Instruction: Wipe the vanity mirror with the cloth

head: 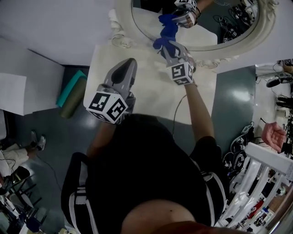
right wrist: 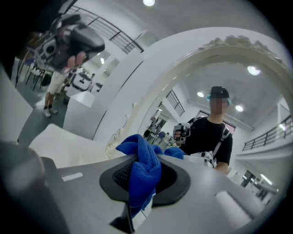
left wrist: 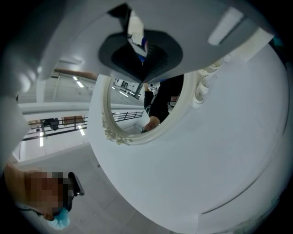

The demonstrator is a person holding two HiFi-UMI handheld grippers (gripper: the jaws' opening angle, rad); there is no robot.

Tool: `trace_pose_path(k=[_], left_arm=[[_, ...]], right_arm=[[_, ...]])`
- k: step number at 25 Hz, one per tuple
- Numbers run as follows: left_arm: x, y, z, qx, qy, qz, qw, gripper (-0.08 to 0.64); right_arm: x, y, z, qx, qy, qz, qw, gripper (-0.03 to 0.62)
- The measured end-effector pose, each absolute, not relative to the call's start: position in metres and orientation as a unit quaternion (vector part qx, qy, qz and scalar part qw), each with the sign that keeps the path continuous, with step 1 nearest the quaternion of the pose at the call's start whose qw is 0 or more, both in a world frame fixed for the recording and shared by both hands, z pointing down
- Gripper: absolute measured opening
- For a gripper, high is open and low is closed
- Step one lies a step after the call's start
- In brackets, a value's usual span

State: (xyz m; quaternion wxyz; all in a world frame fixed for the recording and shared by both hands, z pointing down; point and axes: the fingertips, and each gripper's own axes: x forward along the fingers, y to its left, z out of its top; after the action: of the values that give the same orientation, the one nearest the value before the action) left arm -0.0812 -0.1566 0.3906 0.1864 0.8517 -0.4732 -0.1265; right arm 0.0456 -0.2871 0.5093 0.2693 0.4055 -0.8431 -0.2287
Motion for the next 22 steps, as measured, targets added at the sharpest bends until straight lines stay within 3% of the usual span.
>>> trace_pose_path(k=[9,22], left_arm=[[-0.055,-0.148,0.387,0.869,-0.443,-0.119,0.186,0.011],[-0.026,-0.127,0.419,0.881,-0.426,-0.083,0.187,0.011]], right_arm=[[0.084,-0.222,0.448,0.514,-0.858,0.009,0.006,0.052],[0.103,-0.138,0.431,0.575,-0.81,0.073,-0.087,0.052]])
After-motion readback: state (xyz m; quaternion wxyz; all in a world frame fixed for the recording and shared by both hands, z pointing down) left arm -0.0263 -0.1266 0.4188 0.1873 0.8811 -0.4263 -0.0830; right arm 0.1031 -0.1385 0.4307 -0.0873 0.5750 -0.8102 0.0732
